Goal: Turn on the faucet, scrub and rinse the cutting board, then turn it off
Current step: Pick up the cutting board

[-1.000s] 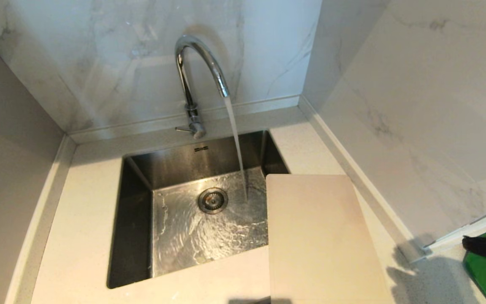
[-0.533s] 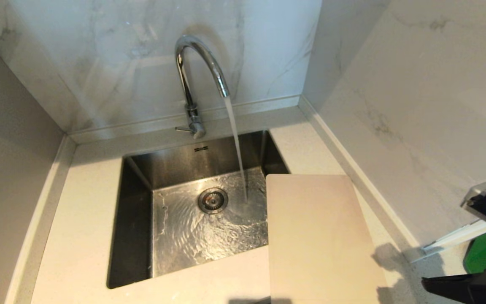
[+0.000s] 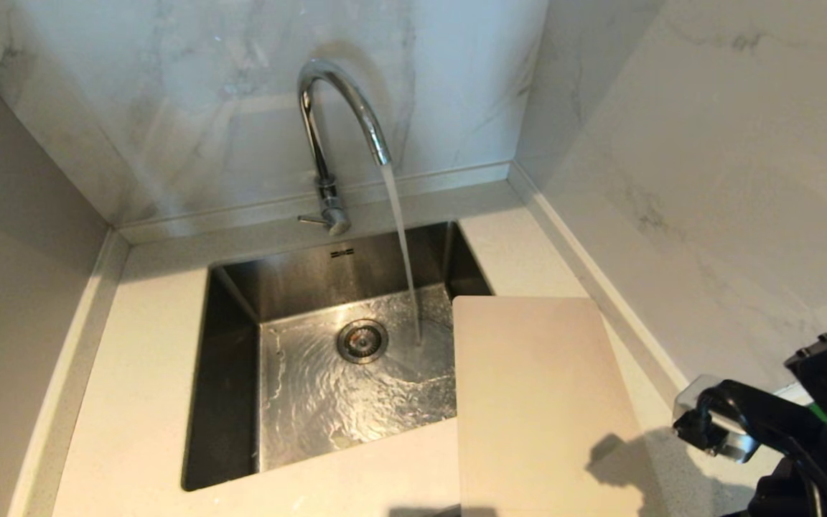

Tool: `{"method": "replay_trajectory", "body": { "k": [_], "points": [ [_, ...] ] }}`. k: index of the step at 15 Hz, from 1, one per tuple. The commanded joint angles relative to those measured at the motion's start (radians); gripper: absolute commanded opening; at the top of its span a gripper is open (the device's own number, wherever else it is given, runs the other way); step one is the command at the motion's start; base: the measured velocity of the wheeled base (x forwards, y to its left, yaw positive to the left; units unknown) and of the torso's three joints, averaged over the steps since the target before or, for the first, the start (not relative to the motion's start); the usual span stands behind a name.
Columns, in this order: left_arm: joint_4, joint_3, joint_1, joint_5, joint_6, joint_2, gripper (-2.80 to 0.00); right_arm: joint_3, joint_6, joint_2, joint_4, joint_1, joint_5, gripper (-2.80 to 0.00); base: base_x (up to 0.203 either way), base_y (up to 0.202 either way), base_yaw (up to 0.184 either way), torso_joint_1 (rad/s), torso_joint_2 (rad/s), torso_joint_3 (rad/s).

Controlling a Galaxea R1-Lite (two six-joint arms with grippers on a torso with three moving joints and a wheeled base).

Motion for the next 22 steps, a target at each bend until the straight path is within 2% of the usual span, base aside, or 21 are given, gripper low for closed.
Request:
{"method": "replay_trajectory", "body": {
  "k": [1, 4, 6, 8, 10, 12, 14, 18, 20, 22],
  "points": [
    [0.0, 0.0, 0.0, 0.0, 0.0, -0.002, -2.8, 0.038, -0.002, 0.026, 0.005, 0.109, -0.061, -2.8, 0.0, 0.0, 0.0, 0.0, 0.0, 0.0],
    [0.0, 0.0, 0.0, 0.0, 0.0, -0.002, -2.8, 0.079, -0.003, 0.059, 0.004, 0.214, -0.119, -2.8, 0.0, 0.0, 0.0, 0.0, 0.0, 0.0],
    [0.0, 0.0, 0.0, 0.0, 0.0, -0.002, -2.8, 0.114, -0.011, 0.101, -0.002, 0.268, -0.228, -2.8, 0.0, 0.0, 0.0, 0.0, 0.0, 0.0],
    [0.0, 0.0, 0.0, 0.0, 0.0, -0.002, -2.8, 0.167, -0.05, 0.121, -0.047, 0.317, -0.281, -2.8, 0.0, 0.0, 0.0, 0.0, 0.0, 0.0],
    [0.0, 0.0, 0.0, 0.0, 0.0, -0.002, -2.8, 0.239, -0.088, 0.132, -0.14, 0.35, -0.336, -2.8, 0.0, 0.0, 0.0, 0.0, 0.0, 0.0],
    [0.0, 0.0, 0.0, 0.0, 0.0, -0.002, -2.8, 0.327, -0.13, 0.159, -0.326, 0.359, -0.402, -2.8, 0.0, 0.0, 0.0, 0.0, 0.0, 0.0],
    [0.0, 0.0, 0.0, 0.0, 0.0, -0.002, -2.8, 0.415, -0.197, 0.171, -0.469, 0.361, -0.416, -2.8, 0.0, 0.0, 0.0, 0.0, 0.0, 0.0],
    [0.0, 0.0, 0.0, 0.0, 0.0, -0.002, -2.8, 0.431, -0.236, 0.157, -0.489, 0.395, -0.376, -2.8, 0.0, 0.0, 0.0, 0.0, 0.0, 0.0],
    [0.0, 0.0, 0.0, 0.0, 0.0, -0.002, -2.8, 0.437, -0.251, 0.158, -0.493, 0.428, -0.374, 0.0, 0.0, 0.0, 0.0, 0.0, 0.0, 0.0],
    [0.0, 0.0, 0.0, 0.0, 0.0, -0.002, -2.8, 0.43, -0.252, 0.168, -0.494, 0.47, -0.371, 0.0, 0.0, 0.0, 0.0, 0.0, 0.0, 0.0]
  ]
}}
